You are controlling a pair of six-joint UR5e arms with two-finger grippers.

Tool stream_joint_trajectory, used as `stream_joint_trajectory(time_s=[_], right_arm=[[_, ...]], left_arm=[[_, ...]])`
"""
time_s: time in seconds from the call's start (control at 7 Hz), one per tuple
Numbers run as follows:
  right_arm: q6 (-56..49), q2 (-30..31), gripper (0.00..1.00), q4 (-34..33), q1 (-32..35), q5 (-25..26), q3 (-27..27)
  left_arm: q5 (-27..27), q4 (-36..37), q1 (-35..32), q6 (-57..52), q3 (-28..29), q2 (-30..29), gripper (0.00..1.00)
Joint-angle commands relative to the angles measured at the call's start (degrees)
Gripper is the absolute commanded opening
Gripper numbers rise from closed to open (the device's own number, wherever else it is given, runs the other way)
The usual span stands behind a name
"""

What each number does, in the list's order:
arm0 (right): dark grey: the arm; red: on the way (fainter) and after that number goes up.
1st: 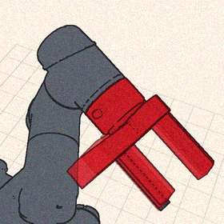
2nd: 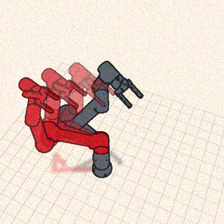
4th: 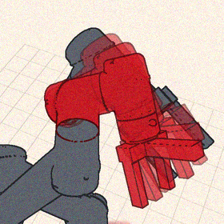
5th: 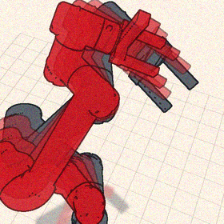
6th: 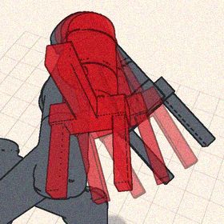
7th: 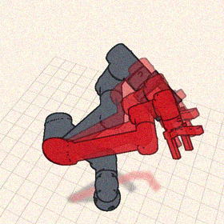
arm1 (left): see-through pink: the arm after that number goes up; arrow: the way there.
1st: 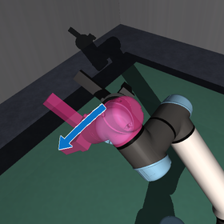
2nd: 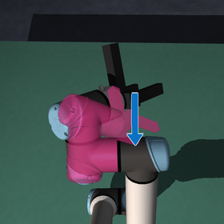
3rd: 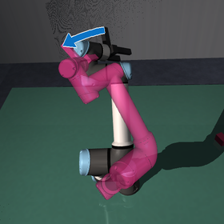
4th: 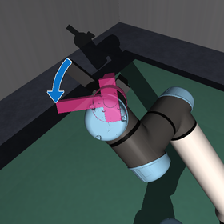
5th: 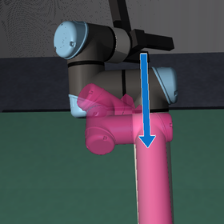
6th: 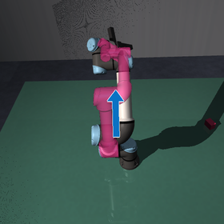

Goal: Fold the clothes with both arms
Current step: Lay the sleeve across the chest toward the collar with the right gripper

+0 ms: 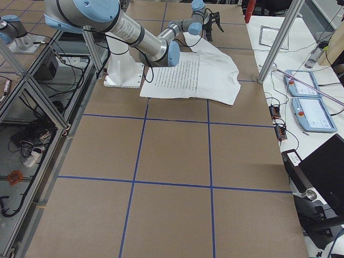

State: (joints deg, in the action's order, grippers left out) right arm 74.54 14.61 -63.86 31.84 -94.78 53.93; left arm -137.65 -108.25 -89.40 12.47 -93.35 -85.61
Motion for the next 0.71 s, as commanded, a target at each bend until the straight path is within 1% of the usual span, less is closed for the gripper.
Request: stream_joint_trajectory(time_s=[0.0, 0.14, 0.29, 0.43, 0.57], right_arm=[[-5.0, 8.2, 1.0, -20.4, 4.2, -7.4, 17.8], [-8.8, 13.4, 1.0, -24.8, 6.6, -10.4, 24.9], [-13.7, 20.0, 1.0, -29.4, 9.5, -14.2, 33.3], [-18.9, 26.4, 1.0, -34.5, 12.6, -17.3, 41.2], [-23.3, 31.4, 1.0, -39.4, 15.2, -19.4, 46.7]], left_arm=[[1.0, -13.1, 5.2, 18.9, -0.3, 3.9, 0.99], [4.3, -22.6, 10.0, 30.0, -0.4, 6.4, 0.99], [7.0, -27.7, 15.4, 38.6, -1.4, 8.2, 0.99], [10.1, -27.7, 21.0, 44.8, -5.1, 9.9, 0.99], [12.6, -26.8, 27.3, 48.5, -8.7, 11.8, 0.97]])
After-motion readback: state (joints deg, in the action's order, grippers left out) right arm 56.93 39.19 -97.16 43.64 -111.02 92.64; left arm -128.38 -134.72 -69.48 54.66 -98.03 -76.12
